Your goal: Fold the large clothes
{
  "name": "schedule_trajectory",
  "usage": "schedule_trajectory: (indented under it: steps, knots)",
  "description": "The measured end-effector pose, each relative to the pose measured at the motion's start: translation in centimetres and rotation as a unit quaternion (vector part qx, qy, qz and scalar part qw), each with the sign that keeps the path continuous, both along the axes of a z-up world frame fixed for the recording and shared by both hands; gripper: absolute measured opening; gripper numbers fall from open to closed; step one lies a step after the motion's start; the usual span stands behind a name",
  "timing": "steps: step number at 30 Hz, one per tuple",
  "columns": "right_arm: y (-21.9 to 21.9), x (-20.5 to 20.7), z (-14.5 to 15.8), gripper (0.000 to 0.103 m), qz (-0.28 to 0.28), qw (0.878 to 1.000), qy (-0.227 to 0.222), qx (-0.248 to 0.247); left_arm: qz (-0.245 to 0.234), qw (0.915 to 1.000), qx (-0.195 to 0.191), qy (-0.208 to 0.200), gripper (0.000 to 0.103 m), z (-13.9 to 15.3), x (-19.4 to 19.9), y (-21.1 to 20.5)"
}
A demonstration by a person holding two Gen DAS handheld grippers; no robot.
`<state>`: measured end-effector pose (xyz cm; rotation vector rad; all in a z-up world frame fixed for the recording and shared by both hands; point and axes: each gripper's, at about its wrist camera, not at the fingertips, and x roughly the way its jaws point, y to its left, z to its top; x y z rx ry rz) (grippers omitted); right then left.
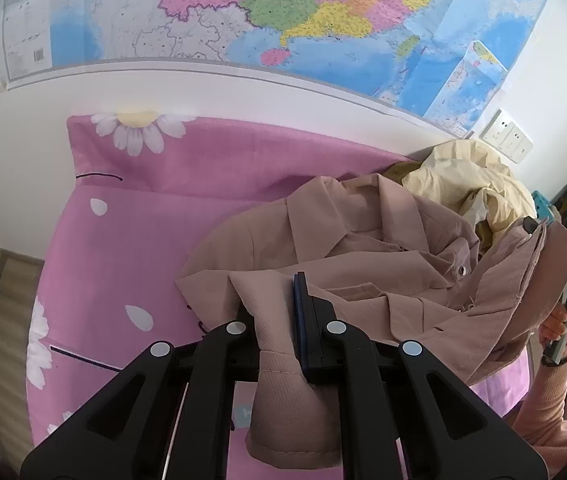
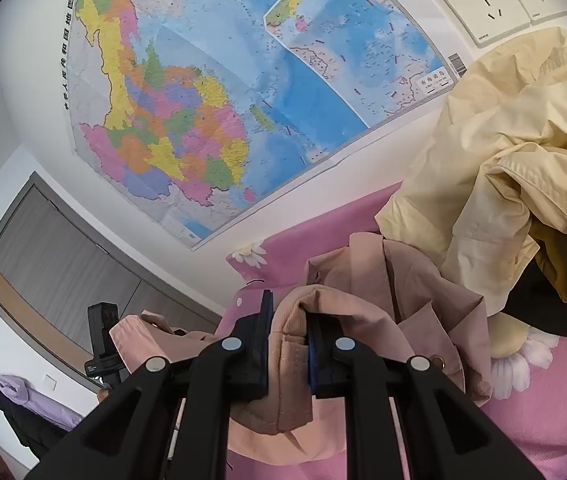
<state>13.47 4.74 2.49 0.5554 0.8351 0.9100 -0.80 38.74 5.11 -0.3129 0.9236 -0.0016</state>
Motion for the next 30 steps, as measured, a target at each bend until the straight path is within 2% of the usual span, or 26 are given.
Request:
schedule_trajectory:
  steps: [18,30]
  knots:
    - [0.4,2.3,-0.8,0.014,-0.006,1.000,0.017,-0.012,0.006,0.9999,0.001,0.015,0.010,-0.4,2.0,0.5]
    - [0.8,3.8,-1.5,0.015,-0.015,0.999,0.034,-0.028,0.012,0.9991,0.002,0.041,0.011,-1.6,4.8,1.4]
